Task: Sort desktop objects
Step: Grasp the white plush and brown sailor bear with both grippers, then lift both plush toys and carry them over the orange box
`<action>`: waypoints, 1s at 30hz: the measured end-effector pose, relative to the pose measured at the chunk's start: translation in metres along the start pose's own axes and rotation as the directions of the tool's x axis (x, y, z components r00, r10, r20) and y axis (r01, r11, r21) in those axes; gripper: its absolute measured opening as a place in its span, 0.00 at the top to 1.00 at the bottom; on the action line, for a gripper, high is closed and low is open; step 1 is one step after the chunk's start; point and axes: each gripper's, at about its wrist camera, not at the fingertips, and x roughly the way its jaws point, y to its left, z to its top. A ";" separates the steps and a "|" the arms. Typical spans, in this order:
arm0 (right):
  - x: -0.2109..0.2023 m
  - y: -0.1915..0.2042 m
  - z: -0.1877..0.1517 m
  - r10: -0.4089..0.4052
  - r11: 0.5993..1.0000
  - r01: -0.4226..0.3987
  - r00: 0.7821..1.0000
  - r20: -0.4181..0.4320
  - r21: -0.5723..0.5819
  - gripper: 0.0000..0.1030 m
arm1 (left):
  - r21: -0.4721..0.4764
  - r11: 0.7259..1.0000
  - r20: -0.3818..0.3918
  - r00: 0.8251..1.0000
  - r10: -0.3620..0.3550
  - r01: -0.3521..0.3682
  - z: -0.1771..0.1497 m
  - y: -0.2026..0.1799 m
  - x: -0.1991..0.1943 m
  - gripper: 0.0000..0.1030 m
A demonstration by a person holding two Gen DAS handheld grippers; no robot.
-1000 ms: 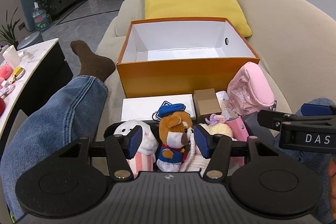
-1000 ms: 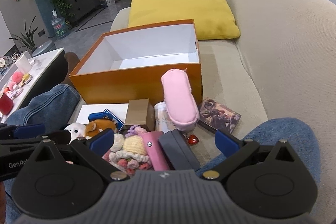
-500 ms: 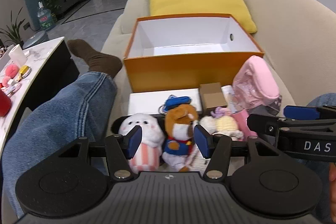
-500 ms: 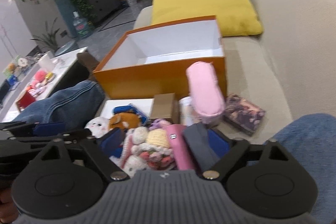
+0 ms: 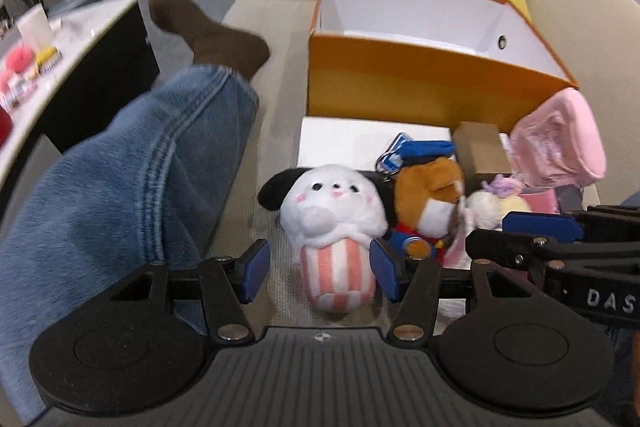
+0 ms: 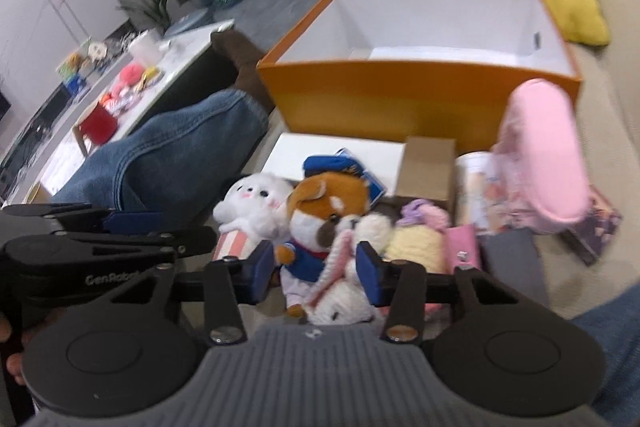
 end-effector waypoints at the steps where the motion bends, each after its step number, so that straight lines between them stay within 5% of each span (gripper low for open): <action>1: 0.004 0.003 0.002 0.007 1.000 -0.007 1.000 -0.009 -0.007 0.56 | -0.007 1.000 -0.008 1.000 -0.007 0.007 0.001 0.004 0.004 0.37; 11: 0.050 0.018 0.013 -0.059 0.996 0.054 0.995 -0.076 -0.074 0.58 | -0.082 0.990 -0.090 0.988 -0.126 0.119 0.010 0.026 0.047 0.34; 17: 0.060 0.010 0.020 -0.064 0.998 0.061 0.993 -0.095 -0.035 0.61 | -0.168 0.962 -0.119 0.965 -0.235 0.213 0.014 0.038 0.065 0.22; 24: 0.055 0.010 0.022 -0.082 0.996 0.078 0.989 -0.123 -0.042 0.64 | -0.228 0.928 -0.145 0.932 -0.333 0.296 0.016 0.036 0.085 0.27; 30: 0.047 0.015 0.023 -0.095 0.995 0.090 0.990 -0.100 -0.052 0.56 | -0.207 0.941 -0.118 0.948 -0.296 0.268 0.016 0.034 0.073 0.35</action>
